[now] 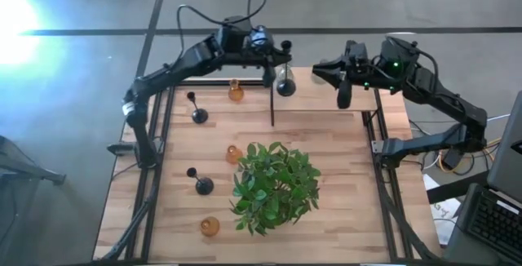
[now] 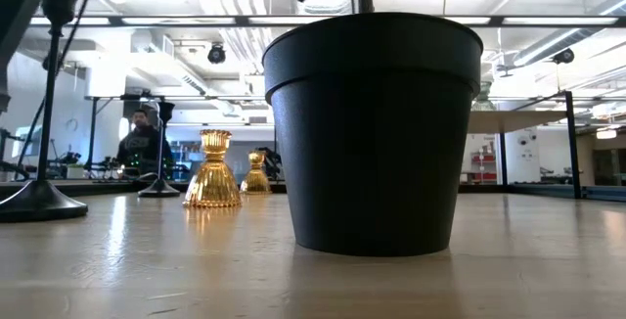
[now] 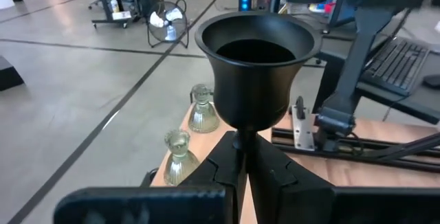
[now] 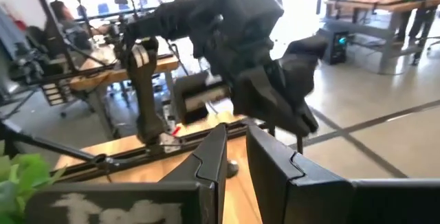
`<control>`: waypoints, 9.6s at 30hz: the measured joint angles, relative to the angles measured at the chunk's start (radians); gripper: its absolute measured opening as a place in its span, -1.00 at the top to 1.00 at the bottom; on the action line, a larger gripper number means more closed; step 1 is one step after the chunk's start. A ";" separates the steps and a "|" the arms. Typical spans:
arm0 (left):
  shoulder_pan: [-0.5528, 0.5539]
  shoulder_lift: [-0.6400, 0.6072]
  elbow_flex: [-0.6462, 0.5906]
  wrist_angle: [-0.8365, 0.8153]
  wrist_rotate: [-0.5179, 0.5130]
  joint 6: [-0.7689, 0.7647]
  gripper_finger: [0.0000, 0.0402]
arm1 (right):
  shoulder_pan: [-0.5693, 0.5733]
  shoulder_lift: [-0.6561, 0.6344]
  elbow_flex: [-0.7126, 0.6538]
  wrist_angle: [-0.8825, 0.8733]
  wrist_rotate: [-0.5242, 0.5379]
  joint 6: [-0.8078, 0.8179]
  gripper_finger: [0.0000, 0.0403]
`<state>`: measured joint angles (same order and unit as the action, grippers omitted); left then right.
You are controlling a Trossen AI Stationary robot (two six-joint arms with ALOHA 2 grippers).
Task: Pick & Place candle stick holders
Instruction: Put the right black candle holder on the shelf, then put the bottom black candle holder on the shelf
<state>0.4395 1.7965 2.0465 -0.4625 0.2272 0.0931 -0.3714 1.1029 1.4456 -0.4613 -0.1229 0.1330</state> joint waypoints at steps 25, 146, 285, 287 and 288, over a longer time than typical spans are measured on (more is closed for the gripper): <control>0.017 0.251 0.143 0.106 0.026 0.010 0.91 | 0.000 -0.015 0.000 -0.044 0.022 -0.032 0.74; -0.022 -0.302 -0.024 -0.812 -0.250 -0.019 0.00 | 0.001 -0.041 0.000 -0.088 0.011 0.004 0.74; -0.343 -0.496 -0.382 -0.319 -0.646 -0.120 0.92 | 0.006 0.098 0.000 0.091 -0.175 0.031 0.74; -0.316 -0.448 -0.316 -0.316 -0.603 -0.128 0.92 | 0.017 0.111 0.000 0.098 -0.174 0.008 0.74; -0.305 -0.426 -0.286 -0.316 -0.582 -0.133 0.92 | 0.024 0.115 0.000 0.100 -0.174 -0.006 0.74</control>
<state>0.1342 1.3709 1.7607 -0.7781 -0.3548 -0.0399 -0.3477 1.2175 1.4460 -0.3611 -0.2967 0.1265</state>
